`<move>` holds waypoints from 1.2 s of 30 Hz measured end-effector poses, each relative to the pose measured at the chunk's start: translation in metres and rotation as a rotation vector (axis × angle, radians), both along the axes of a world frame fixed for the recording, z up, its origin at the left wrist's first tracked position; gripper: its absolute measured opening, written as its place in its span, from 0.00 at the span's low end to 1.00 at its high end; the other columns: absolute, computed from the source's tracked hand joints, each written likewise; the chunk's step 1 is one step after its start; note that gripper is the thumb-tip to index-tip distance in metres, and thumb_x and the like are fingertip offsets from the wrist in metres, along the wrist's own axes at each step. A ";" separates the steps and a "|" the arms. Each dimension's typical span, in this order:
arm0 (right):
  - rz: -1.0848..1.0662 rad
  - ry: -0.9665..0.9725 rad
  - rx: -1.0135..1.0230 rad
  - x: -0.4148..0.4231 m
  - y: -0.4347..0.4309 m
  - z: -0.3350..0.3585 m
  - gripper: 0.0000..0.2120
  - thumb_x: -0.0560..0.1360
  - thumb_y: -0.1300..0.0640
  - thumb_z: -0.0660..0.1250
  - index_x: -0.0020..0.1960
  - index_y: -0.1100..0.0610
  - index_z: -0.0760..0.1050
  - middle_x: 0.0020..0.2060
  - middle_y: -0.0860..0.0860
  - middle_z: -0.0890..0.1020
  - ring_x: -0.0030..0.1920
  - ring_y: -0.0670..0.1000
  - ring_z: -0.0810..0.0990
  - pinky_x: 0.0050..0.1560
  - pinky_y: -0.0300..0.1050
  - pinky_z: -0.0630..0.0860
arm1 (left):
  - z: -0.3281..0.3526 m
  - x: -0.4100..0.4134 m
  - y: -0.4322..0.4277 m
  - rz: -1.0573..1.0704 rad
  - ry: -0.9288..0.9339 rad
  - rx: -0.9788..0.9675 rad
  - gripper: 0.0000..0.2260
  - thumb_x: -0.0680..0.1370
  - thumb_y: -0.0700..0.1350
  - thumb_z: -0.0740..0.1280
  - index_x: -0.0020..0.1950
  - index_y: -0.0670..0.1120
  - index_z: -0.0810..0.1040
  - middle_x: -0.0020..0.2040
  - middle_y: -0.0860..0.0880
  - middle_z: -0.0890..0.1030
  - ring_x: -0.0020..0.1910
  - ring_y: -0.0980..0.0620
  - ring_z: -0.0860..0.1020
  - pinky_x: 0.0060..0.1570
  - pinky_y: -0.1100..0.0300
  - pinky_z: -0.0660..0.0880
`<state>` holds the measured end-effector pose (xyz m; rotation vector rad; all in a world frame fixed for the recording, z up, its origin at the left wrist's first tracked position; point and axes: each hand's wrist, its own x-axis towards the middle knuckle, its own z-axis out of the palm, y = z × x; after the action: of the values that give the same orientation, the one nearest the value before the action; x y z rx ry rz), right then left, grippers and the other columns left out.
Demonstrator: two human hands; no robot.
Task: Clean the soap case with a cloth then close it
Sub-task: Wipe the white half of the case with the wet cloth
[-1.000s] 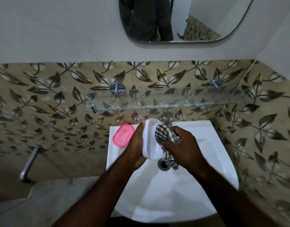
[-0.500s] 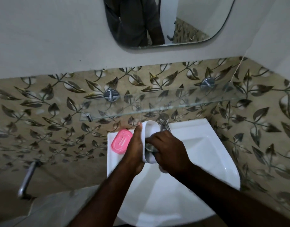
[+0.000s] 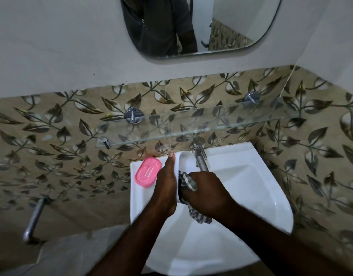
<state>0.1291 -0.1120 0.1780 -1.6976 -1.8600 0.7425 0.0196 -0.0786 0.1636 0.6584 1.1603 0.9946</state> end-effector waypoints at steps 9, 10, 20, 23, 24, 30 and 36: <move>-0.492 0.905 -0.144 0.001 0.014 -0.002 0.09 0.68 0.56 0.73 0.43 0.61 0.81 0.39 0.58 0.86 0.43 0.59 0.86 0.48 0.63 0.81 | 0.009 0.007 -0.007 -0.161 -0.036 -0.017 0.24 0.80 0.62 0.56 0.62 0.46 0.79 0.54 0.44 0.85 0.53 0.46 0.84 0.49 0.52 0.79; -0.490 0.920 -0.128 0.002 0.015 -0.001 0.08 0.69 0.57 0.74 0.42 0.62 0.81 0.39 0.59 0.86 0.43 0.59 0.86 0.48 0.63 0.81 | 0.007 0.009 -0.009 -0.155 -0.061 -0.036 0.25 0.80 0.63 0.56 0.62 0.46 0.79 0.55 0.44 0.85 0.54 0.45 0.83 0.50 0.51 0.79; 0.246 0.018 0.130 0.013 0.003 -0.009 0.10 0.75 0.58 0.65 0.52 0.56 0.82 0.47 0.52 0.79 0.46 0.49 0.79 0.44 0.42 0.74 | 0.006 -0.001 0.002 -0.068 -0.110 -0.110 0.21 0.81 0.59 0.56 0.47 0.45 0.81 0.29 0.48 0.83 0.27 0.51 0.82 0.27 0.57 0.79; 0.348 -0.244 0.376 0.016 0.002 -0.010 0.18 0.70 0.54 0.58 0.54 0.54 0.82 0.45 0.54 0.81 0.43 0.56 0.80 0.36 0.44 0.75 | 0.007 -0.008 0.006 -0.119 -0.191 -0.163 0.24 0.79 0.64 0.55 0.49 0.45 0.80 0.35 0.45 0.85 0.32 0.48 0.84 0.32 0.53 0.81; 0.346 -0.329 0.503 0.018 0.008 -0.010 0.18 0.70 0.54 0.58 0.52 0.55 0.83 0.44 0.56 0.81 0.40 0.59 0.80 0.34 0.45 0.75 | 0.008 -0.007 0.007 -0.122 -0.211 -0.158 0.25 0.79 0.63 0.56 0.53 0.44 0.80 0.37 0.44 0.85 0.35 0.47 0.84 0.34 0.52 0.81; 0.097 -0.651 0.762 0.024 0.042 -0.014 0.11 0.71 0.60 0.64 0.51 0.53 0.81 0.42 0.54 0.81 0.40 0.59 0.78 0.38 0.49 0.67 | -0.001 0.000 0.005 -0.068 -0.023 -0.006 0.19 0.81 0.58 0.59 0.59 0.46 0.81 0.52 0.46 0.85 0.53 0.47 0.82 0.53 0.53 0.76; -0.034 -0.614 0.399 0.006 0.025 -0.008 0.09 0.67 0.57 0.72 0.46 0.52 0.78 0.34 0.53 0.79 0.35 0.59 0.81 0.33 0.46 0.69 | -0.009 0.002 -0.001 -0.012 0.132 0.005 0.16 0.80 0.60 0.61 0.46 0.52 0.83 0.47 0.52 0.86 0.50 0.51 0.82 0.51 0.54 0.77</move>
<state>0.1352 -0.0866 0.1703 -1.7925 -2.1699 -0.2007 0.0216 -0.0799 0.1549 0.7427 1.2681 0.9555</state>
